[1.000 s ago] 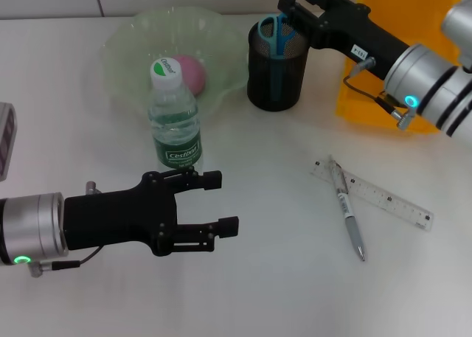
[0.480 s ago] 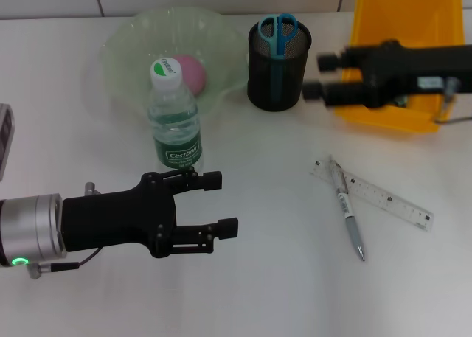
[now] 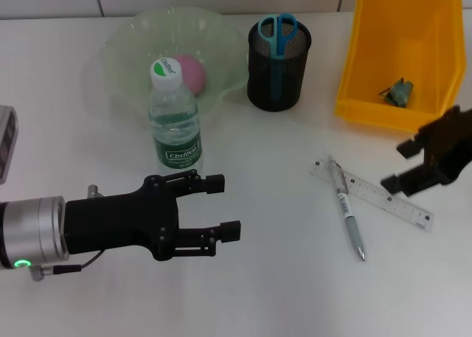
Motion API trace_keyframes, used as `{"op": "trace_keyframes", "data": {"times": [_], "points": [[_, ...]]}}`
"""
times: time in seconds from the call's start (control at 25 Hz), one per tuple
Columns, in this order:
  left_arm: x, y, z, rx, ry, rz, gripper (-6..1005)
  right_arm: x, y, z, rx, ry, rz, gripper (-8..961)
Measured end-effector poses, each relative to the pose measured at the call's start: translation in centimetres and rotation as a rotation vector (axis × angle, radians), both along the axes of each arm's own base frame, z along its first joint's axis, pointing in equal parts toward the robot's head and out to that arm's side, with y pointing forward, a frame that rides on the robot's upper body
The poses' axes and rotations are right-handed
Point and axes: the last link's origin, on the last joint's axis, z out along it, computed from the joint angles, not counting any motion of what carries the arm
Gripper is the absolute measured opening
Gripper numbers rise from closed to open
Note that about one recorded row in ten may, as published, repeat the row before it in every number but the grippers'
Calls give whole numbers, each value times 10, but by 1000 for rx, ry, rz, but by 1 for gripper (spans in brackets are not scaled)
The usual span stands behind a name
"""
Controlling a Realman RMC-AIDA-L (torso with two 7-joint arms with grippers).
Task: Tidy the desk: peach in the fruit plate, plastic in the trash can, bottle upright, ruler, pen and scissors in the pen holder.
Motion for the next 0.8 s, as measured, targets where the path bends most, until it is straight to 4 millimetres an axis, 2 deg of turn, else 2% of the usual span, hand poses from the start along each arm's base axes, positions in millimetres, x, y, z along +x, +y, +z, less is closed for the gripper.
{"op": "trace_keyframes", "data": {"times": [0.08, 0.12, 0.48, 0.8], "points": [[-1, -1, 0, 3, -1, 2, 846, 2, 3, -14, -20, -91, -10, 678], [-1, -1, 0, 5, -1, 3, 846, 2, 3, -14, -20, -91, -10, 677], [-1, -1, 1, 12, -3, -1, 846, 5, 20, -56, -28, -193, 18, 674], [-2, 0, 1, 16, -1, 3, 846, 8, 28, -64, -41, -234, 20, 671]]}}
